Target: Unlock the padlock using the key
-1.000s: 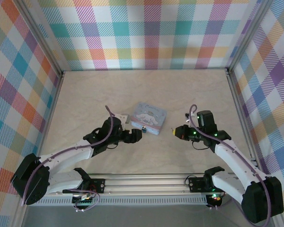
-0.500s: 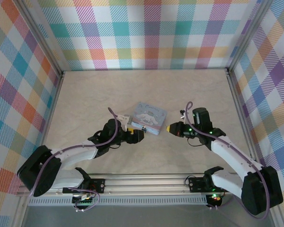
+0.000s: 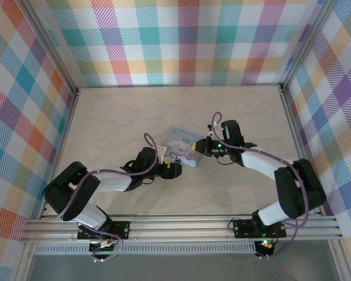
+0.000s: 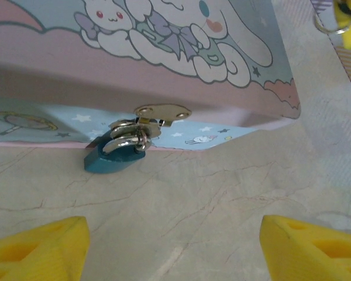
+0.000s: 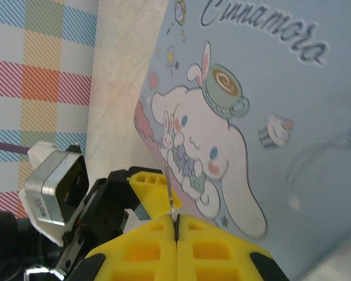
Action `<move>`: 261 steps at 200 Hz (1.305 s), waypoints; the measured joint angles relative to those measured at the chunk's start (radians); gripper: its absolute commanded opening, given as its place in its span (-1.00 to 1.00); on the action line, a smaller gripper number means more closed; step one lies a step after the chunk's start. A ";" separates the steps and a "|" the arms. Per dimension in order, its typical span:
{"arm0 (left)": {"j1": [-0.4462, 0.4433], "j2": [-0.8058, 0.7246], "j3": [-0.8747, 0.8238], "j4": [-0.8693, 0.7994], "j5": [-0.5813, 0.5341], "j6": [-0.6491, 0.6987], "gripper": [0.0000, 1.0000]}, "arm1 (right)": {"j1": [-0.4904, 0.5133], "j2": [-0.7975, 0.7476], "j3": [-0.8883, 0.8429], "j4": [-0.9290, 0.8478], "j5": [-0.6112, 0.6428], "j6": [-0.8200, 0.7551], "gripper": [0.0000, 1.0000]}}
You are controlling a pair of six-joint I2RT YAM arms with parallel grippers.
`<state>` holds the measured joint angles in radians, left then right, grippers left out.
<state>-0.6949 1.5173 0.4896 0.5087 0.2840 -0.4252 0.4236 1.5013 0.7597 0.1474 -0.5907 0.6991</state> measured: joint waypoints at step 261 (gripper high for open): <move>0.002 0.201 0.106 0.089 -0.010 0.068 0.09 | 0.027 0.140 0.065 0.018 0.037 -0.012 -1.00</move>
<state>-0.6933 1.7184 0.5957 0.5980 0.2745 -0.3569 0.4511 1.6413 0.8246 0.1650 -0.5533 0.6872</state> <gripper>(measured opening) 0.563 0.066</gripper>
